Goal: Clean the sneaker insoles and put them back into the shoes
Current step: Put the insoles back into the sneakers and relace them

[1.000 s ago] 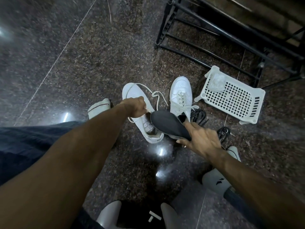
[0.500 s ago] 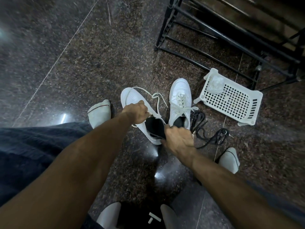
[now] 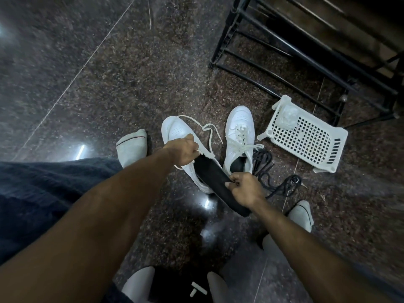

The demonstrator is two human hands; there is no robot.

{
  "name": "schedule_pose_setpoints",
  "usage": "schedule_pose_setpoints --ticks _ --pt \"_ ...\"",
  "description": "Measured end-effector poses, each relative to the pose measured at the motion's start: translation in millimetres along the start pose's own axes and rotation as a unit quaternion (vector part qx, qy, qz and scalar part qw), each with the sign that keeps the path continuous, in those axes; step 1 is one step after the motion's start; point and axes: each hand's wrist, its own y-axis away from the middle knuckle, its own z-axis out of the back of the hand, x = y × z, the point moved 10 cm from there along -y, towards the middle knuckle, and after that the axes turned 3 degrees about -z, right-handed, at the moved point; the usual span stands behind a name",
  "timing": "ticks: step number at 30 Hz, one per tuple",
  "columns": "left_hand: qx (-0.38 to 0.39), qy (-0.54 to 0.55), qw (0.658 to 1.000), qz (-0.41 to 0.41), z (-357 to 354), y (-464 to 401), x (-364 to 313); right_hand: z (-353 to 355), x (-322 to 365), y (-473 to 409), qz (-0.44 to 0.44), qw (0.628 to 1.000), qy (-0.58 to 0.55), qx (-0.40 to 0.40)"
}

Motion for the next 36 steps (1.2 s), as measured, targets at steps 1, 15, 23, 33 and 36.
schedule_pose_setpoints --ticks 1,15,23,33,36 --pt "-0.004 0.000 1.000 -0.008 1 2 -1 0 4 -2 0.003 1.000 0.006 -0.009" --pt "-0.015 0.045 0.998 -0.040 -18 8 -12 -21 45 -17 0.018 0.999 0.016 -0.027" --pt "-0.005 0.064 0.996 -0.058 -20 10 -22 -8 13 -20 -0.018 0.998 0.012 0.055" --pt "-0.027 0.082 0.995 -0.047 -28 10 -20 -27 36 -11 -0.013 0.984 0.161 -0.080" --pt "-0.024 0.082 0.995 -0.044 -29 10 -20 -34 49 -8 0.049 0.960 0.265 -0.072"
